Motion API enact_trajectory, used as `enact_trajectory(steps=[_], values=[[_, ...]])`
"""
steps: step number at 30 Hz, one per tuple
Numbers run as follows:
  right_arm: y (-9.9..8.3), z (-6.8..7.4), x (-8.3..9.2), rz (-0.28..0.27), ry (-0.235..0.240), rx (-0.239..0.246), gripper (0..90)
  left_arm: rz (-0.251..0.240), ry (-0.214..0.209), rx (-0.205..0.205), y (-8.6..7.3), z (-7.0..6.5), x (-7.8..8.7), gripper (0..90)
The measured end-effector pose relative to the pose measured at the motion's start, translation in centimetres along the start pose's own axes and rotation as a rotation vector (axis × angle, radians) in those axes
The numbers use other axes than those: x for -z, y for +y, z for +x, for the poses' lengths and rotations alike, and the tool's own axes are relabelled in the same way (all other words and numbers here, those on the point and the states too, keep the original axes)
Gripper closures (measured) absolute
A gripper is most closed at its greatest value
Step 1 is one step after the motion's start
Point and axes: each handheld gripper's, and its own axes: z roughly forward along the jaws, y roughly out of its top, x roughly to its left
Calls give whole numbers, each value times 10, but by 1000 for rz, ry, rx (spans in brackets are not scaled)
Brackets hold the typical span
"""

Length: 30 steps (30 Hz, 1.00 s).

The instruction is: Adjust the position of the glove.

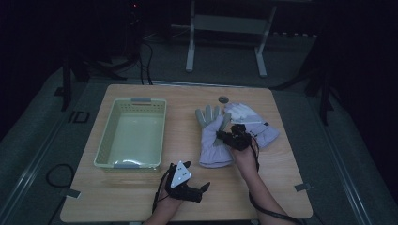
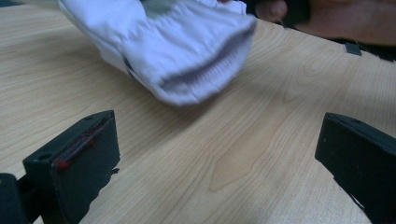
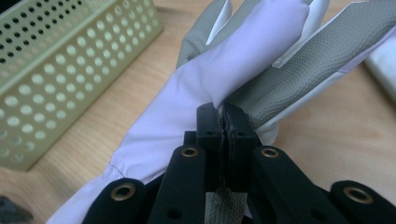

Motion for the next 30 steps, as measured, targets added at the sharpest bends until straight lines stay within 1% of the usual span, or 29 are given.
enact_trajectory(steps=[2, 4, 8, 11, 13, 14, 15, 16, 19, 21, 22, 23, 25, 27, 29, 30], values=[[-8, 0, -1, 7, 3, -11, 869, 0, -1, -5, 0, 0, 0, 0], [-16, 0, -4, 24, 2, -3, 869, 0, -2, -7, 0, 0, 0, 0], [-24, -1, -14, 50, 1, -6, 867, -2, -4, -4, 0, 0, 0, 0], [-25, -3, -20, 59, -14, -18, 866, -1, -5, -5, 0, 0, 0, 0], [-25, -3, -22, 63, -17, -14, 866, -1, -4, -6, 0, 0, 0, 0], [-23, -4, -25, 71, -25, -9, 865, -1, -5, -7, 0, 0, 0, 0], [-22, -5, -27, 72, -24, -11, 865, -2, -5, -6, 0, 0, 0, 0], [-21, -7, -29, 74, -20, -16, 864, -1, -5, -6, 0, 0, 0, 0], [-18, -9, -36, 67, -37, -33, 864, -1, -5, -6, 0, 0, 0, 0], [-19, -11, -41, 73, -51, -42, 862, 0, -6, -6, 0, 0, 0, 0], [-21, -11, -43, 73, -49, -43, 859, 0, -6, -6, 0, 0, 0, 0], [-22, -12, -44, 72, -55, -34, 859, -1, -7, -5, 0, 0, 0, 0], [-23, -13, -44, 66, -48, -28, 852, 0, -8, -4, 0, 0, 0, 0], [-23, -14, -43, 63, -41, -32, 830, 1, -9, -4, 0, 0, 0, 0], [-22, -14, -41, 59, -38, -28, 751, 1, -9, -4, 0, 0, 0, 0], [-22, -14, -39, 57, -40, -18, 704, 1, -9, -3, 0, 0, 0, 0]])
